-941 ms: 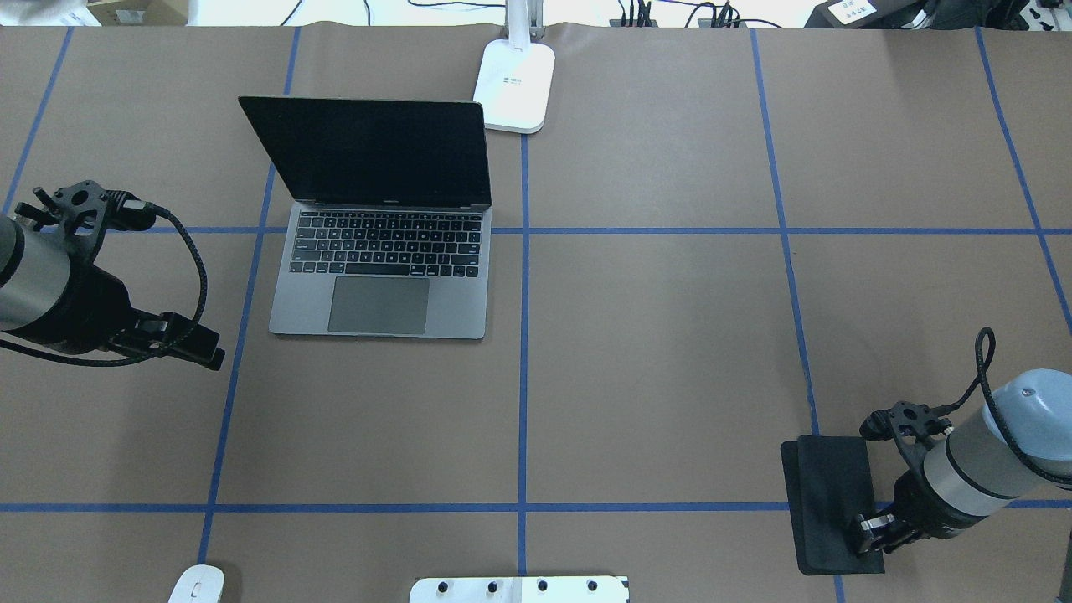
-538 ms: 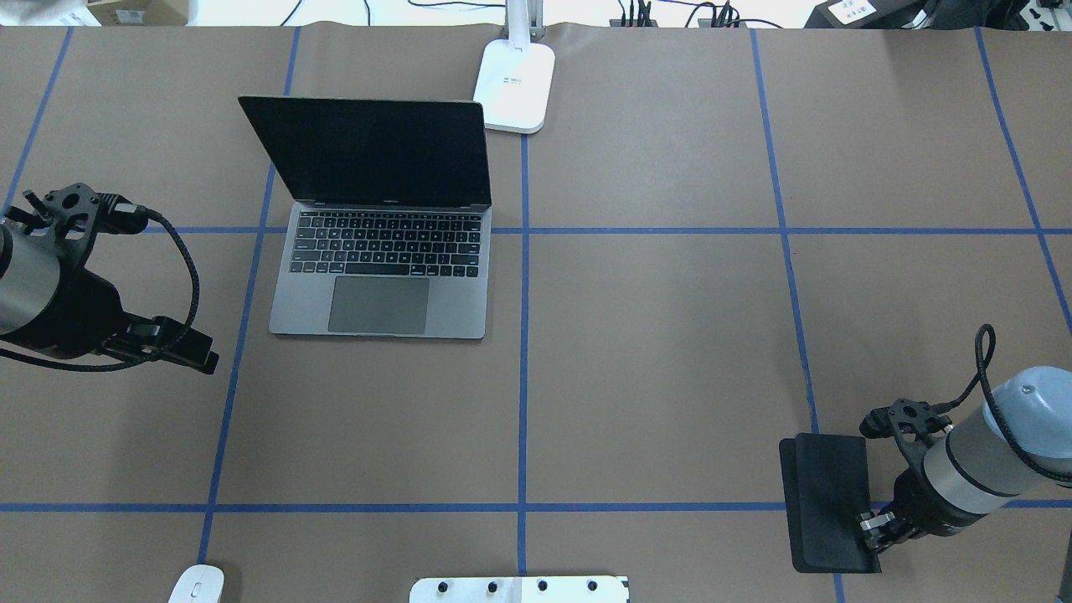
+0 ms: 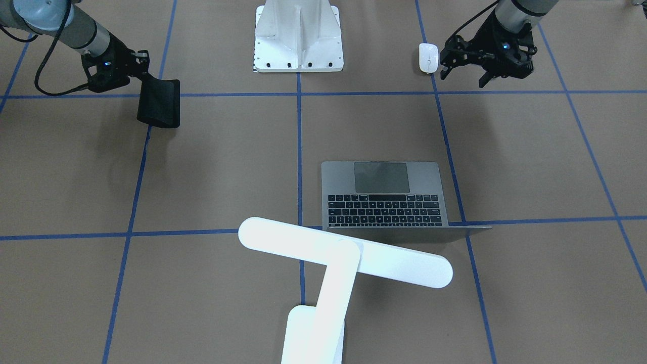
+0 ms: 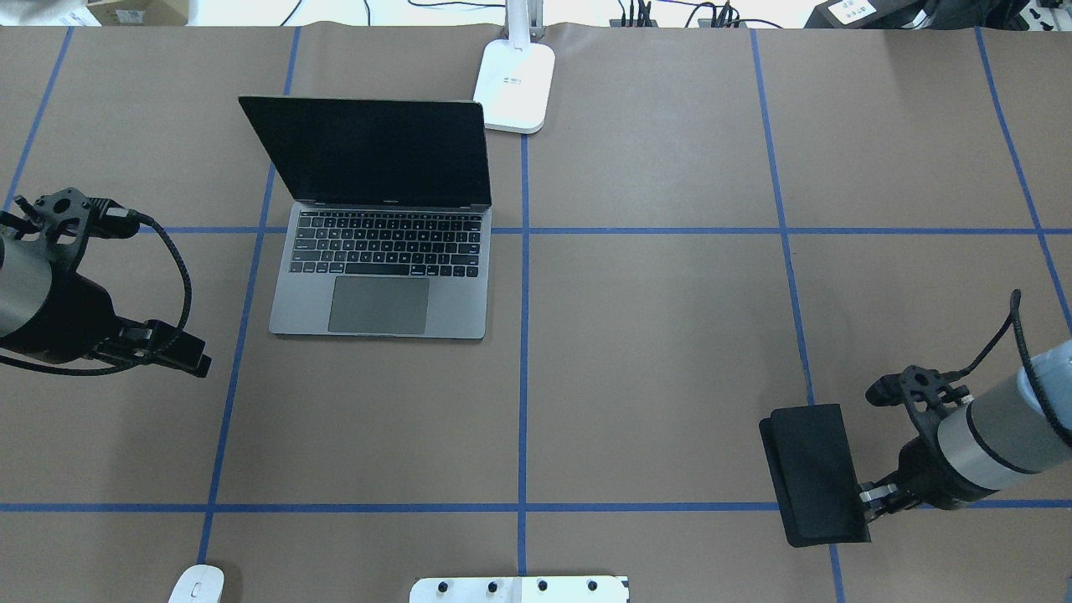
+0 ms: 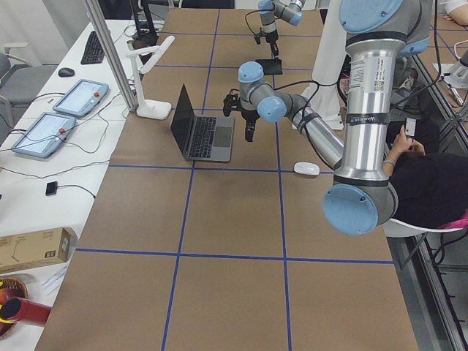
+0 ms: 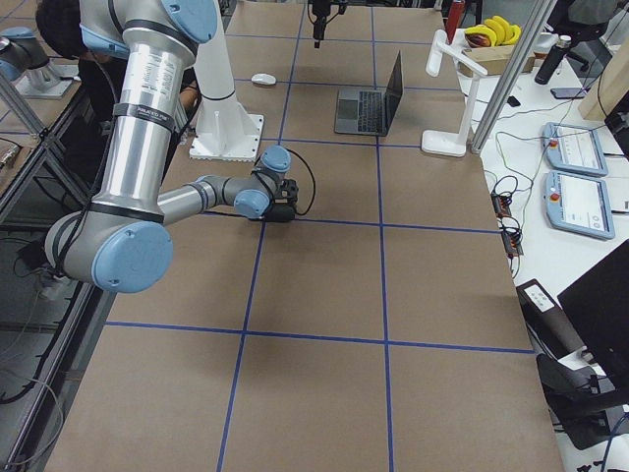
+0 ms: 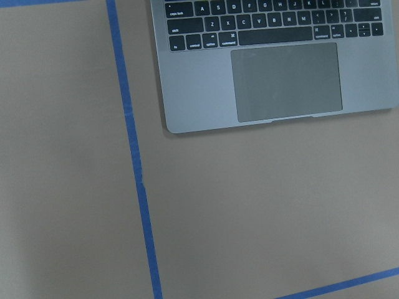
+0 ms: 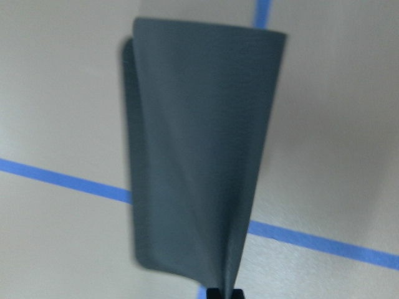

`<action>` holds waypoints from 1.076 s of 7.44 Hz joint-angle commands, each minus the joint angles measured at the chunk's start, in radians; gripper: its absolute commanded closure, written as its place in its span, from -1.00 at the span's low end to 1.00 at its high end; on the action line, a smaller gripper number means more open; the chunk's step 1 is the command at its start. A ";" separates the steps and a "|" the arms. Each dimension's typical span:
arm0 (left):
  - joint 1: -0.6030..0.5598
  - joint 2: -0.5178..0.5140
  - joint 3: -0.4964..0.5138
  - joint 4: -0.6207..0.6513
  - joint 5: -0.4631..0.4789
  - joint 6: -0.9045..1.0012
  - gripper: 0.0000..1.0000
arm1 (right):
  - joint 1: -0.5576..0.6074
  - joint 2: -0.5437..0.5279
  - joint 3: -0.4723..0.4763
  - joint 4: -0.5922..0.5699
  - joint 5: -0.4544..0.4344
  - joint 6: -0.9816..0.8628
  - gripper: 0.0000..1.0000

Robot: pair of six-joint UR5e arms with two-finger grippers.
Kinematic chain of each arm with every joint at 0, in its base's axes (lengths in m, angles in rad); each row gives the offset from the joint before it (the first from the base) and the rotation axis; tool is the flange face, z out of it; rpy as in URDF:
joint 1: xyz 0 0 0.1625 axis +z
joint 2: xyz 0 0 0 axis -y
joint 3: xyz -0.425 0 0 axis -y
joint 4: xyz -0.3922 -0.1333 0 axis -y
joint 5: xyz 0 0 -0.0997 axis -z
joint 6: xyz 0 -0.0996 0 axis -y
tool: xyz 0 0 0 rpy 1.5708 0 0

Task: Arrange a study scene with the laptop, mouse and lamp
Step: 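Lift the mousepad and carry it toward the laptop with the right gripper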

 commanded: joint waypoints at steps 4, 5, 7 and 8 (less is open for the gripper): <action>0.012 0.140 -0.006 -0.157 0.049 -0.140 -0.99 | 0.272 0.351 0.094 -0.544 0.052 -0.281 0.69; 0.024 0.161 -0.006 -0.177 0.050 -0.161 -0.98 | 0.288 0.529 0.083 -0.768 0.051 -0.331 0.69; 0.043 0.185 -0.006 -0.179 0.055 -0.192 -0.98 | 0.302 0.789 0.043 -1.097 0.022 -0.453 0.69; 0.048 0.205 -0.006 -0.180 0.056 -0.195 -0.98 | 0.305 0.855 -0.037 -1.101 0.014 -0.474 0.70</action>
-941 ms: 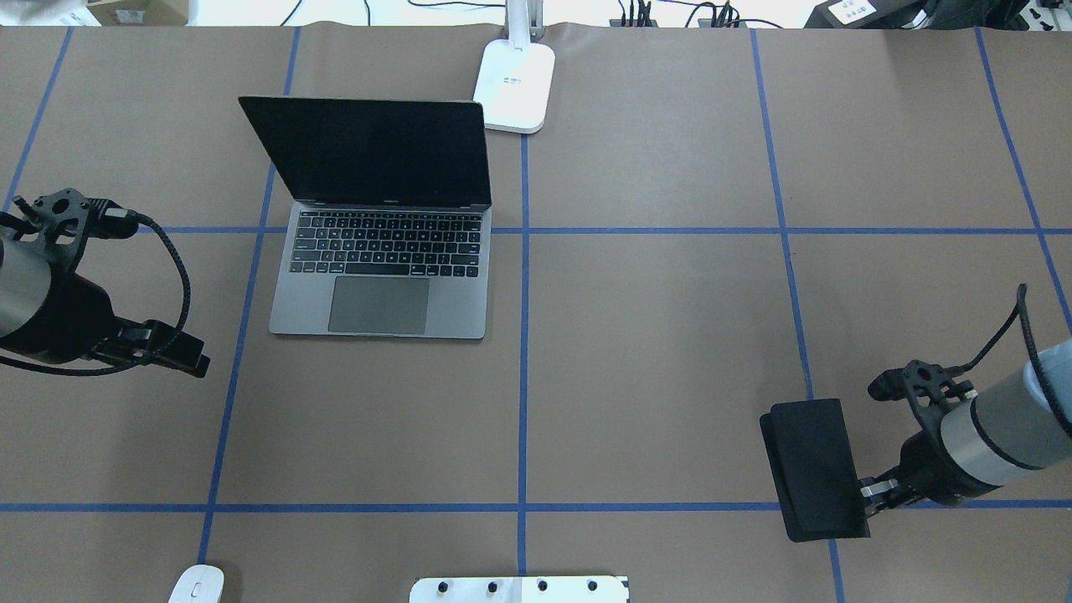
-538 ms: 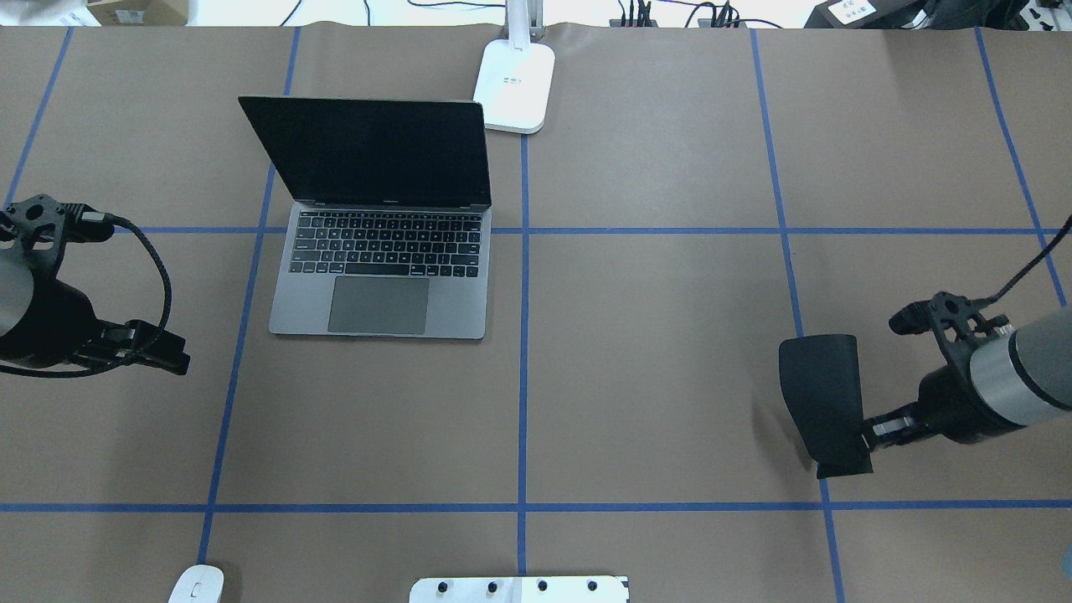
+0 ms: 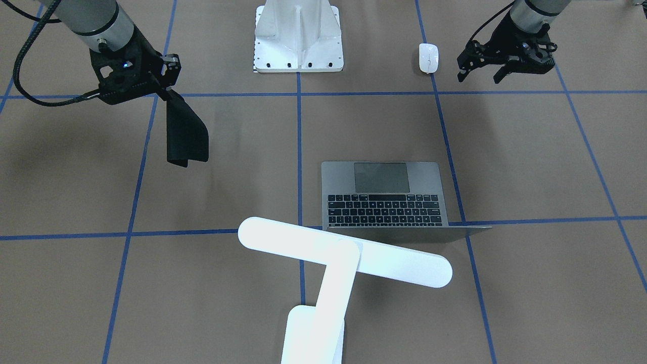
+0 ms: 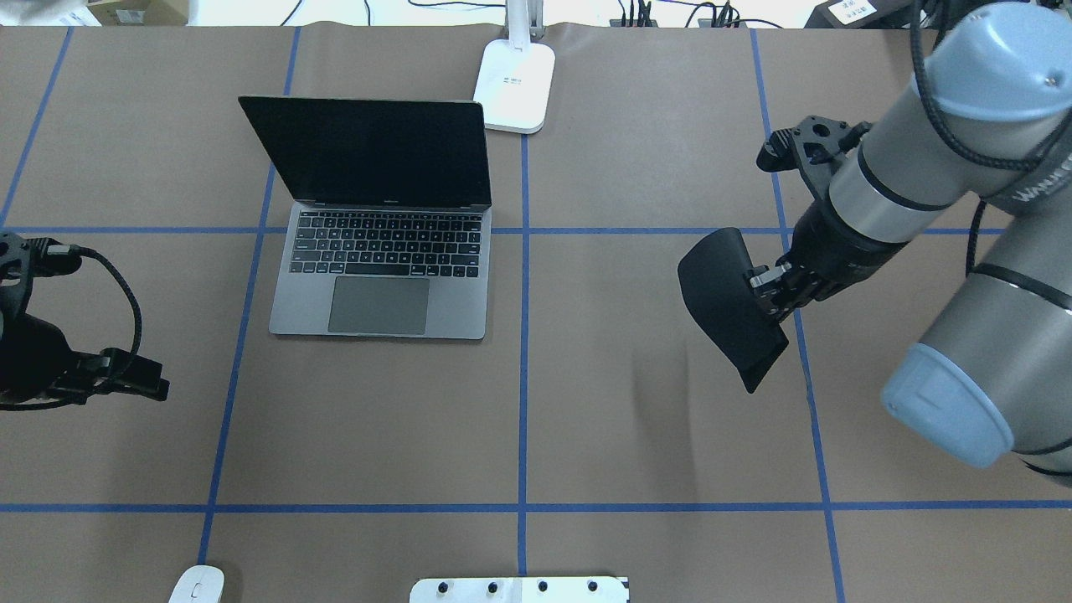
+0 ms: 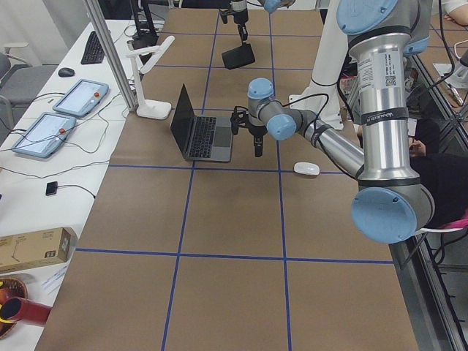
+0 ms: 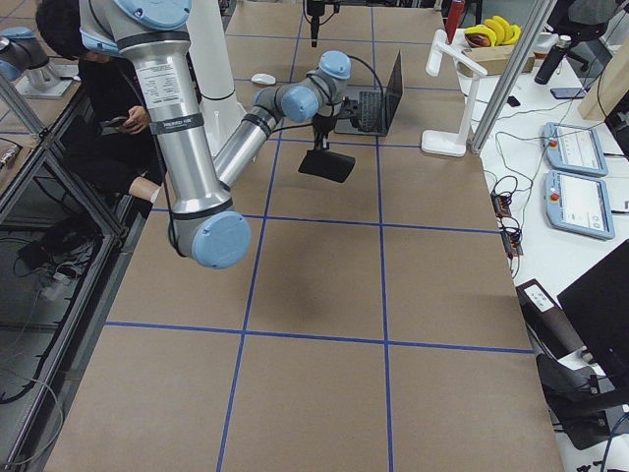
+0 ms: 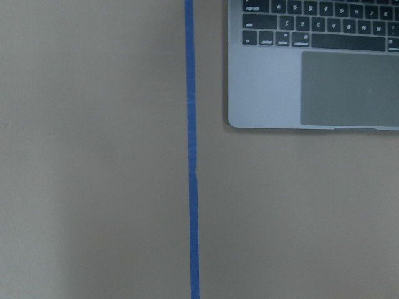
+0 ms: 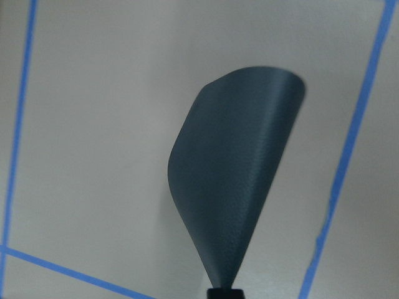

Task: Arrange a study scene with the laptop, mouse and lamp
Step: 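Lift the mousepad and carry it toward the laptop with the right gripper, then lower the mousepad beside the laptop and open the right gripper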

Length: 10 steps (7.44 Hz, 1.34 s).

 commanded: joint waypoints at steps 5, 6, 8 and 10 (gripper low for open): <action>0.227 0.038 -0.007 -0.009 0.100 -0.144 -0.98 | 0.028 0.360 -0.340 -0.087 -0.025 -0.120 0.70; 0.262 0.042 -0.005 -0.009 0.100 -0.144 -0.98 | 0.037 0.425 -0.406 -0.087 -0.023 -0.120 0.70; 0.310 0.044 0.003 -0.008 0.099 -0.144 -0.98 | 0.060 0.493 -0.424 -0.135 -0.020 -0.122 0.70; 0.333 0.044 0.004 -0.009 0.097 -0.144 -0.98 | 0.070 0.542 -0.355 -0.354 -0.023 -0.123 0.69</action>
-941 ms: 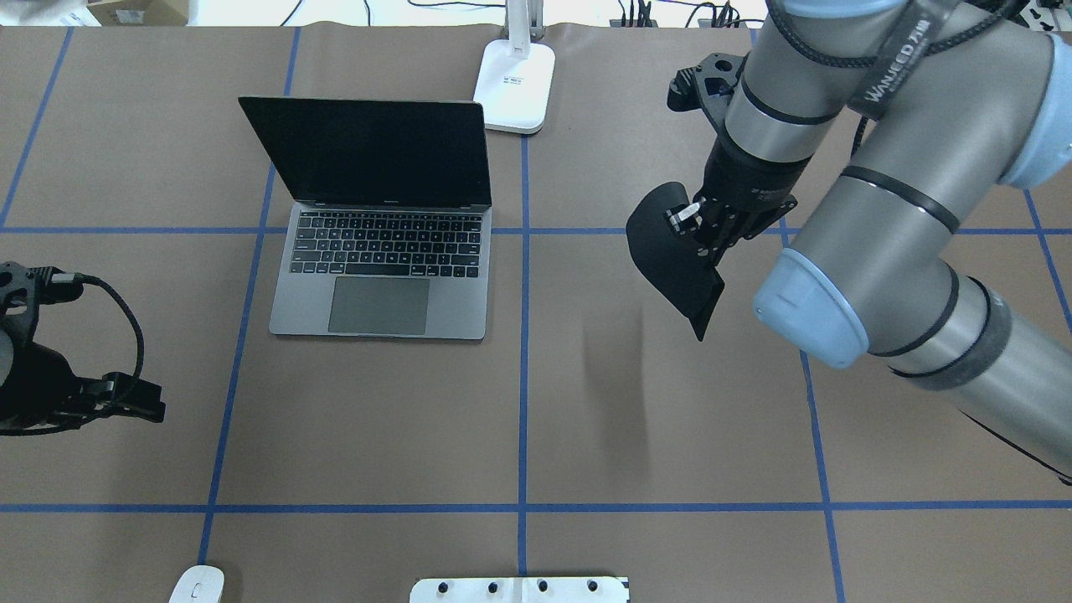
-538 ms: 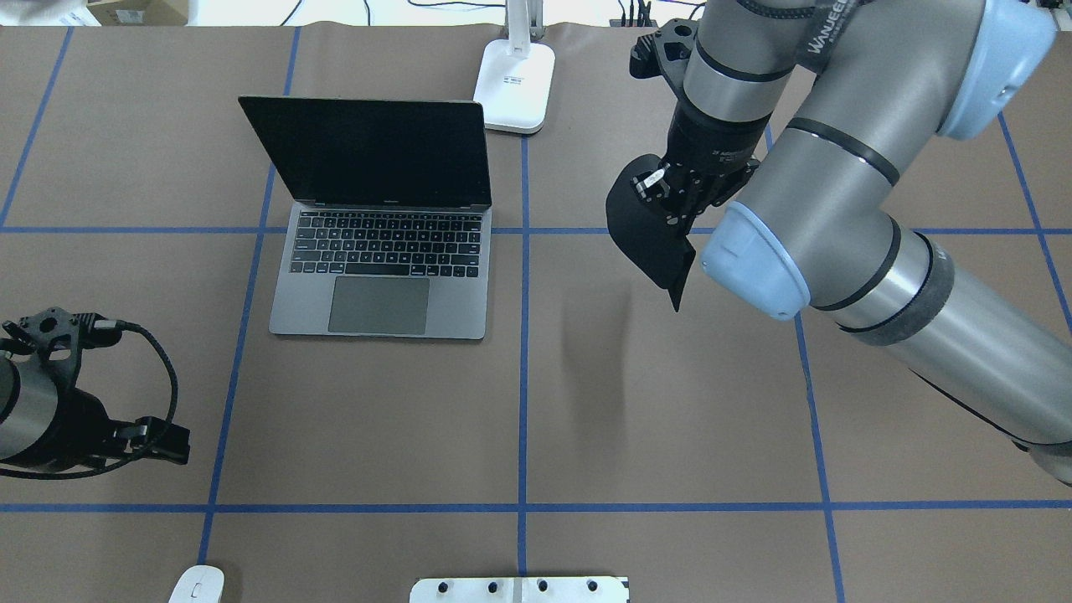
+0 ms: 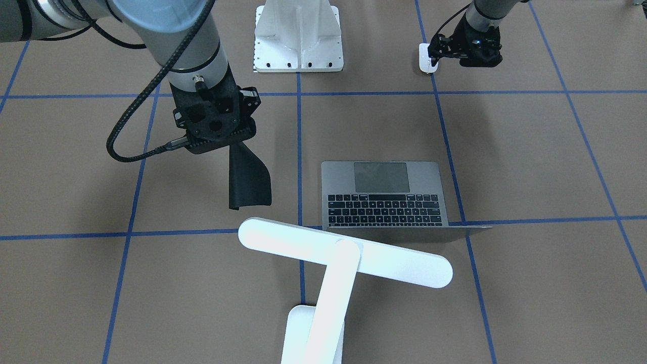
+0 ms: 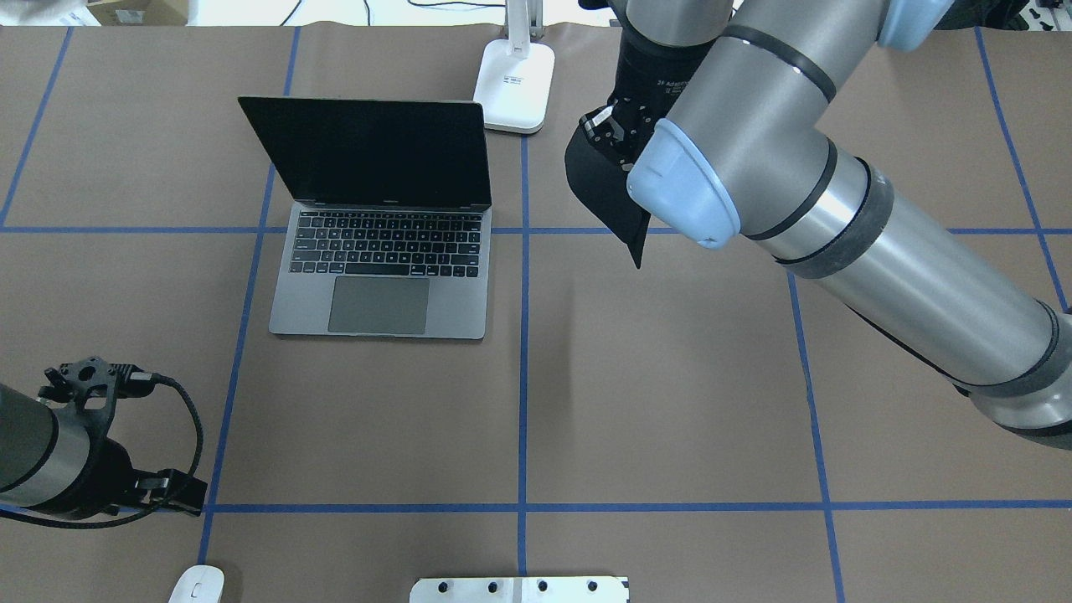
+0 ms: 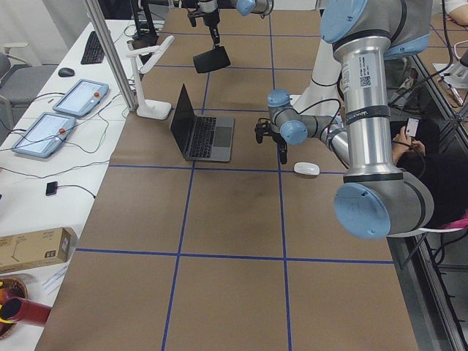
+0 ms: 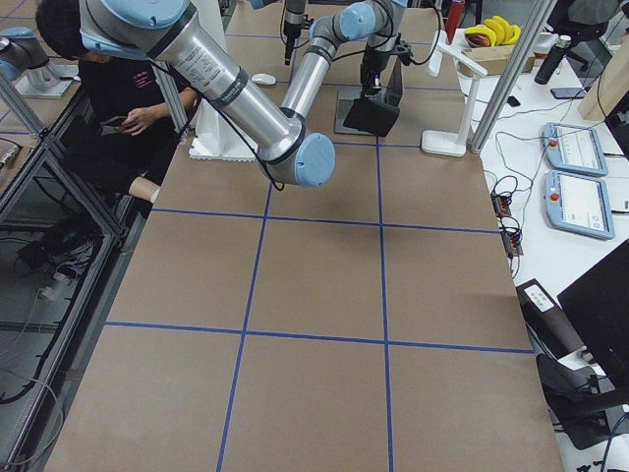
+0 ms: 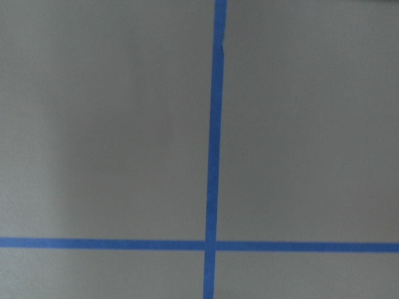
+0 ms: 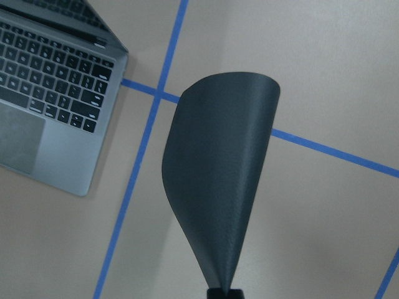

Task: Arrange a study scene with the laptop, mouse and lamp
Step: 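Lower the mousepad beside the laptop and open the right gripper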

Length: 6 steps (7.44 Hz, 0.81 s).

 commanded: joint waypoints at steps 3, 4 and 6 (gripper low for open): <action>0.023 0.003 0.011 -0.001 0.001 0.000 -0.98 | 0.010 0.017 0.069 -0.155 0.001 0.003 -0.23; 0.036 0.003 0.014 -0.001 0.002 0.000 -0.98 | 0.010 0.005 0.070 -0.146 -0.002 0.002 -0.98; 0.055 0.002 0.014 -0.003 0.001 0.001 -0.99 | 0.010 0.003 0.069 -0.145 -0.022 0.000 -0.99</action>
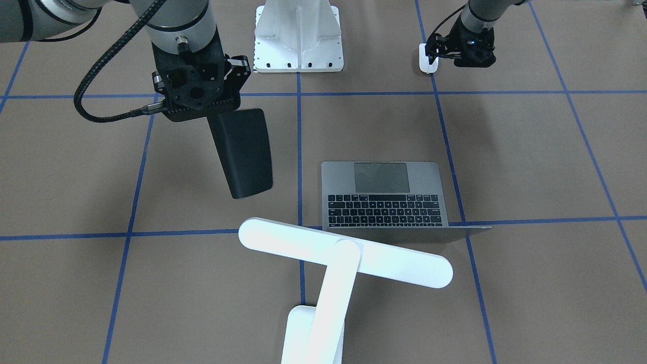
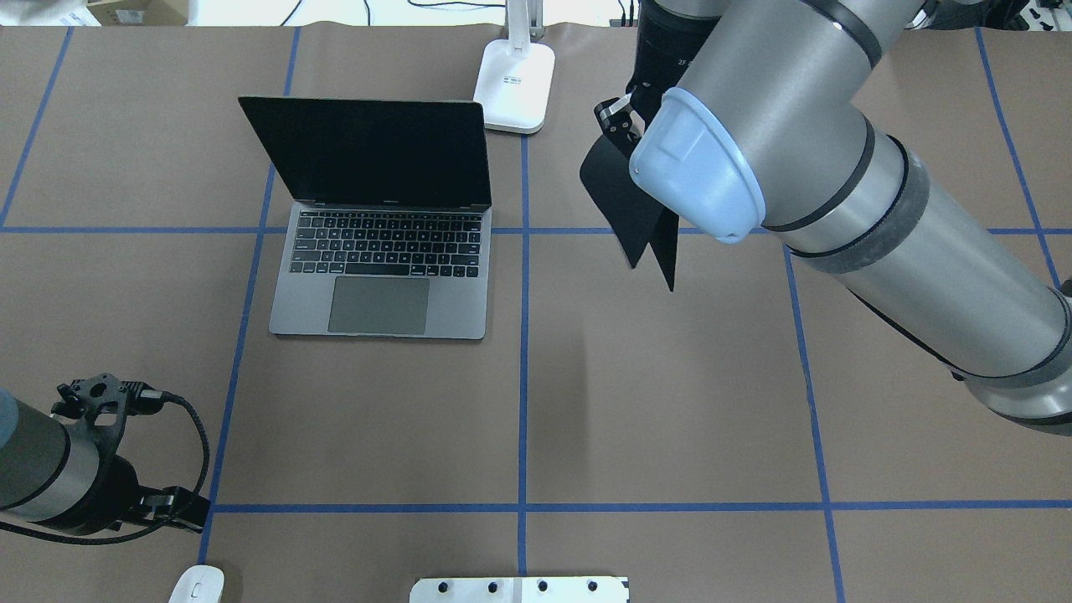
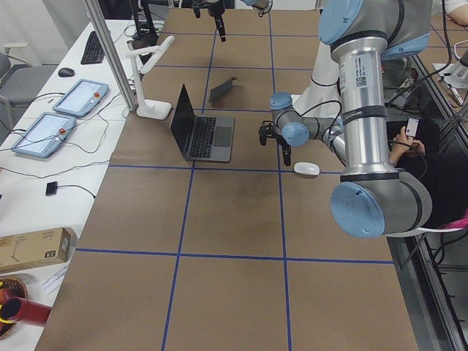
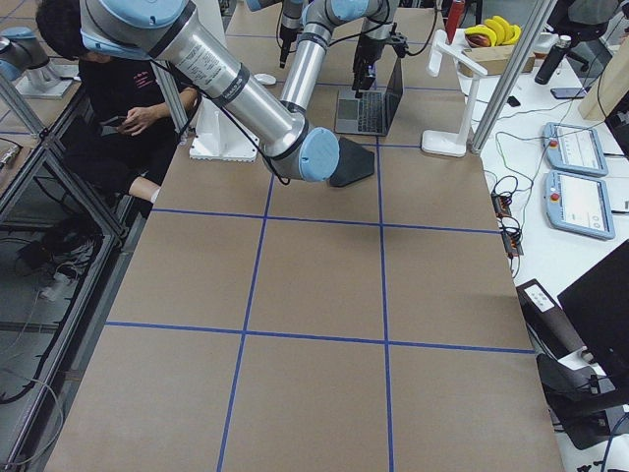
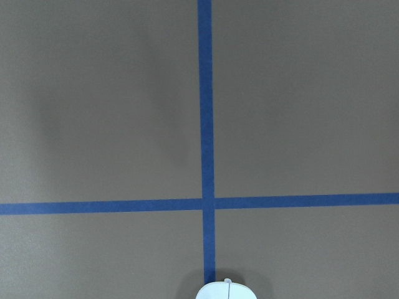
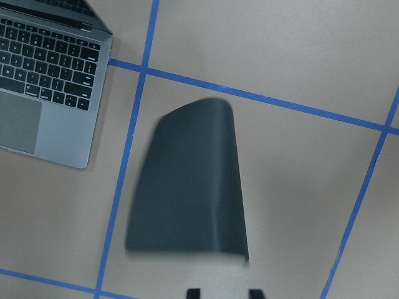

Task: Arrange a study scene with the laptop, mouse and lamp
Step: 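Lower the mousepad beside the laptop and open the right gripper, then raise the right gripper away while the left gripper reaches toward the white mouse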

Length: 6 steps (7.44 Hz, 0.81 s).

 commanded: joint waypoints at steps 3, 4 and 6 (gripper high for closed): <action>0.041 0.001 0.025 0.000 0.001 0.001 -0.99 | -0.003 -0.076 0.001 0.170 -0.016 -0.003 -0.99; 0.064 0.001 0.028 0.000 0.001 0.001 -0.99 | -0.004 -0.075 0.007 0.172 -0.034 -0.012 -0.99; 0.078 -0.002 0.031 -0.003 -0.010 0.010 -0.98 | -0.017 -0.080 0.007 0.172 -0.062 -0.062 -0.99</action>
